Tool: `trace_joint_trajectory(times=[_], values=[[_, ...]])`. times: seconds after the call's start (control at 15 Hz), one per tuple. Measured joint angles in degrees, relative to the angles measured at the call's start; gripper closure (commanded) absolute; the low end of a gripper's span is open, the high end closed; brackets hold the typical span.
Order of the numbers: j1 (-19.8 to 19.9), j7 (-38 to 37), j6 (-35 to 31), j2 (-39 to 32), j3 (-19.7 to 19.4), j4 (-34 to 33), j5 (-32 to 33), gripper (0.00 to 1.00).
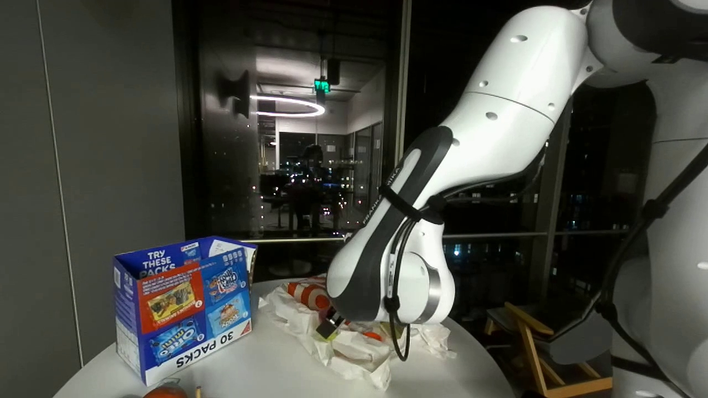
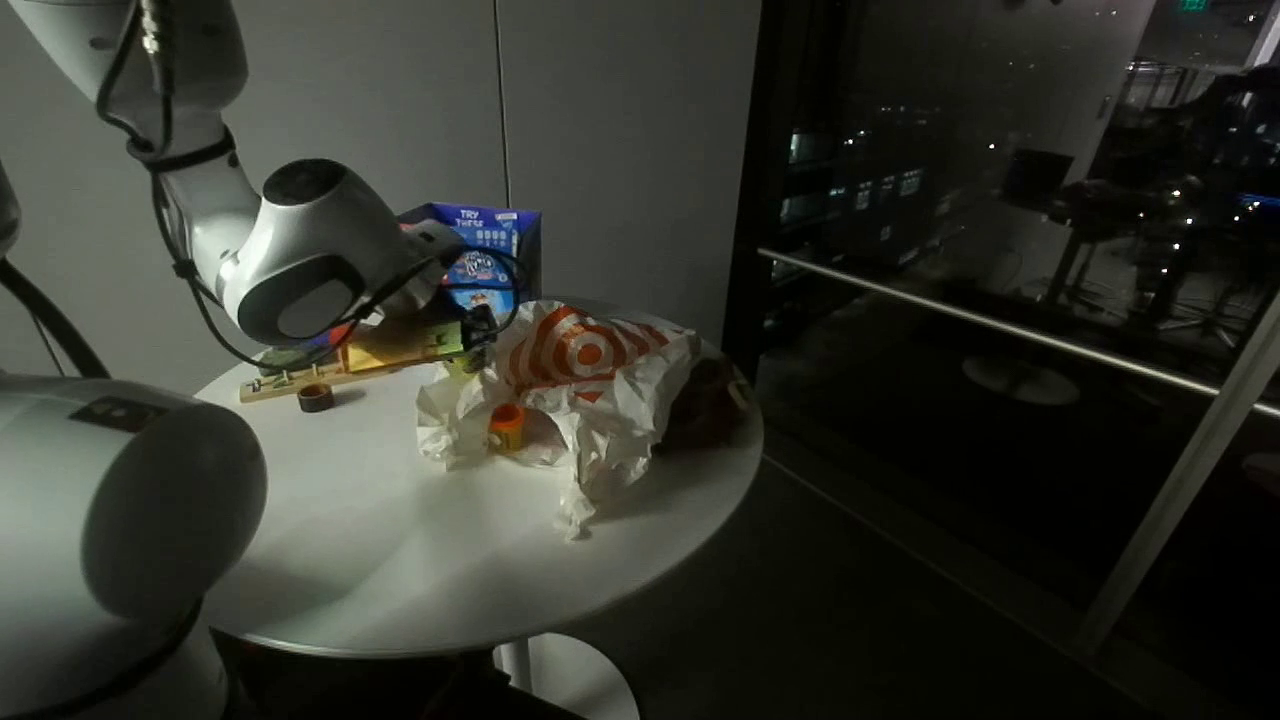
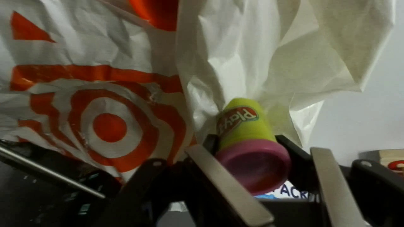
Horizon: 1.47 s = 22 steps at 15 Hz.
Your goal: Open up the plastic and put the yellow container in the plastic
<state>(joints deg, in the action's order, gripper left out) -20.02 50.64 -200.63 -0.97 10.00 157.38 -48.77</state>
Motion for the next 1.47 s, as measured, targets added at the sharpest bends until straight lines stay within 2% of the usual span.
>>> trace_joint_trajectory(times=[0.2, 0.53, 0.73, 1.0, 1.2, 1.47], values=[[-0.5, 1.4, -1.6, 1.6, 0.7, -0.4, -6.1, 0.75], [-2.8, -4.9, 3.4, 12.9, 2.0, -0.1, -6.5, 0.75], [-2.6, -1.4, 3.0, 15.3, 5.2, 0.6, -16.7, 0.75], [0.8, 4.3, 1.3, 12.5, 7.0, 1.1, -26.2, 0.75], [1.5, 10.3, -4.8, 8.9, 8.4, 1.4, -36.9, 0.75], [0.5, 17.7, -11.1, 6.8, 10.2, 1.4, -51.7, 0.75]])
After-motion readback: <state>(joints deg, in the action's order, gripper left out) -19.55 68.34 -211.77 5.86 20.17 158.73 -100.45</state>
